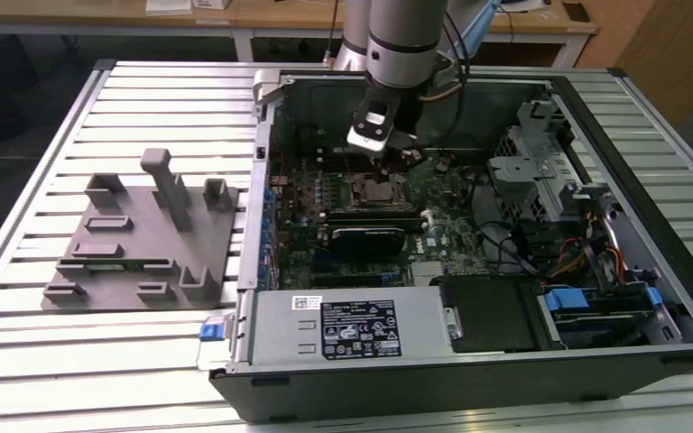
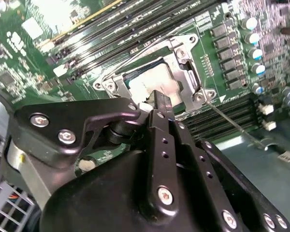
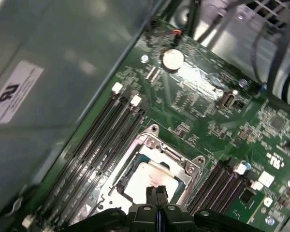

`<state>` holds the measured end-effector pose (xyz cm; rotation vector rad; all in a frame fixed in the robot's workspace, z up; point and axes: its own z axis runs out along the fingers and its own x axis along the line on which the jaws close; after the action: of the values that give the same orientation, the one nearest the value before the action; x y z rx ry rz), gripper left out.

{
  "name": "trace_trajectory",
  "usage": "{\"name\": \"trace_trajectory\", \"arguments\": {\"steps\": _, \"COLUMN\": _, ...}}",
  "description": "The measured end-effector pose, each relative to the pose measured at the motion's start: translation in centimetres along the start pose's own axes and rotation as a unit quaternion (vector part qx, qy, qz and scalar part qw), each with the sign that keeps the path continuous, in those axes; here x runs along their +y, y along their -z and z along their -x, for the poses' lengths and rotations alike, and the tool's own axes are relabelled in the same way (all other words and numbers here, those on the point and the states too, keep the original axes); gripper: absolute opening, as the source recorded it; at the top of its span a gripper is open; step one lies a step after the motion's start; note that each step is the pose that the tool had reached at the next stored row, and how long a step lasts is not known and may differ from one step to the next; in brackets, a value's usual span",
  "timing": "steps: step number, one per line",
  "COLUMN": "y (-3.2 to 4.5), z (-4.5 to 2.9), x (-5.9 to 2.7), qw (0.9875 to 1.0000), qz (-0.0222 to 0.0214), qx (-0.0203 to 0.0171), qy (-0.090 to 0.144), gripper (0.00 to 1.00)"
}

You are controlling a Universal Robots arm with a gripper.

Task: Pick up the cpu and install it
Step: 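Close the cpu cover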

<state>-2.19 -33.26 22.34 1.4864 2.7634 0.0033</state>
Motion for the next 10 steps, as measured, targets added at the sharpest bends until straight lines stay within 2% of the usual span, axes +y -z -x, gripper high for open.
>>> {"name": "trace_trajectory", "arguments": {"steps": 2, "y": -0.01, "z": 0.00, "x": 0.00, "qw": 0.9998, "qz": 0.0001, "qx": 0.0001, "qy": 0.018, "gripper": 0.11}}
{"name": "trace_trajectory", "arguments": {"steps": 5, "y": -0.01, "z": 0.00, "x": 0.00, "qw": 0.9990, "qz": 0.0001, "qx": 0.0002, "qy": 0.046, "gripper": 0.11}}
{"name": "trace_trajectory", "arguments": {"steps": 10, "y": -0.02, "z": 0.00, "x": 0.00, "qw": 0.9960, "qz": 0.0002, "qx": 0.0003, "qy": 0.089, "gripper": 0.11}}
